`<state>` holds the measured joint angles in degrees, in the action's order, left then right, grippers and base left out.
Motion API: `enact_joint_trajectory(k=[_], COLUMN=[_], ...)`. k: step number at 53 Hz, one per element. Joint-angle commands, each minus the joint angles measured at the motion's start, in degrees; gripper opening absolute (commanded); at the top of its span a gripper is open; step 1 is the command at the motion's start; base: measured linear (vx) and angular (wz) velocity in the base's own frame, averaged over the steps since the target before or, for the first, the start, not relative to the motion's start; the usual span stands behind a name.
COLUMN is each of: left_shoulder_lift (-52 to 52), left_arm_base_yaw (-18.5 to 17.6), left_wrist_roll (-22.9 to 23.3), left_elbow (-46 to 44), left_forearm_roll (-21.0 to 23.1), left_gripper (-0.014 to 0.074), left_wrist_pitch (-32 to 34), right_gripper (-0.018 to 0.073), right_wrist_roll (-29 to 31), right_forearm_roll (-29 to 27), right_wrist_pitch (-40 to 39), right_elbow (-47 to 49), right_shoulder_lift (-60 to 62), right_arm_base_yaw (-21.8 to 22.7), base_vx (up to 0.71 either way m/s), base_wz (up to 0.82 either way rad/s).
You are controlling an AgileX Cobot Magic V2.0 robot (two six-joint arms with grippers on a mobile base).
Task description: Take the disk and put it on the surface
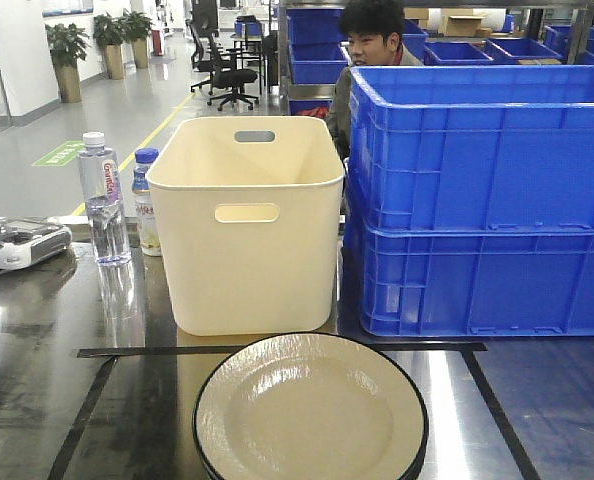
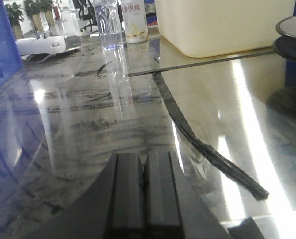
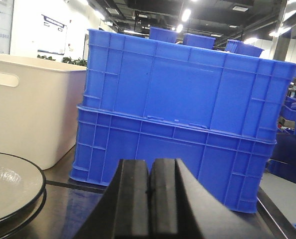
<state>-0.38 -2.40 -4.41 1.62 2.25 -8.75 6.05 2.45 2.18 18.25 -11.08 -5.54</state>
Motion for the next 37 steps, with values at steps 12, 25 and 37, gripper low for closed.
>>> enact_joint_trajectory(k=[12, 25, 37], left_shoulder_lift=[-1.1, -1.1, -1.1], left_arm_base_yaw=[0.0, 0.0, 0.0], left_wrist_roll=[-0.2, -0.2, -0.2], left_elbow=[0.7, 0.7, 0.7], left_forearm_roll=[-0.6, -0.6, -0.6], left_gripper=[-0.0002, -0.0002, -0.0002], left_wrist_pitch=[7.3, 7.3, 7.3], right_gripper=[-0.0009, -0.0009, -0.0009], right_wrist_roll=[-0.1, -0.1, -0.1], right_forearm_roll=[0.1, 0.1, 0.1], right_wrist_pitch=[-4.8, -4.8, -4.8], right_elbow=[1.6, 1.6, 1.6], right_shoulder_lift=[-0.8, -0.8, -0.8], right_arm_base_yaw=[0.2, 0.2, 0.2], base_vx=[0.0, 0.0, 0.0], base_wz=[0.0, 0.0, 0.0])
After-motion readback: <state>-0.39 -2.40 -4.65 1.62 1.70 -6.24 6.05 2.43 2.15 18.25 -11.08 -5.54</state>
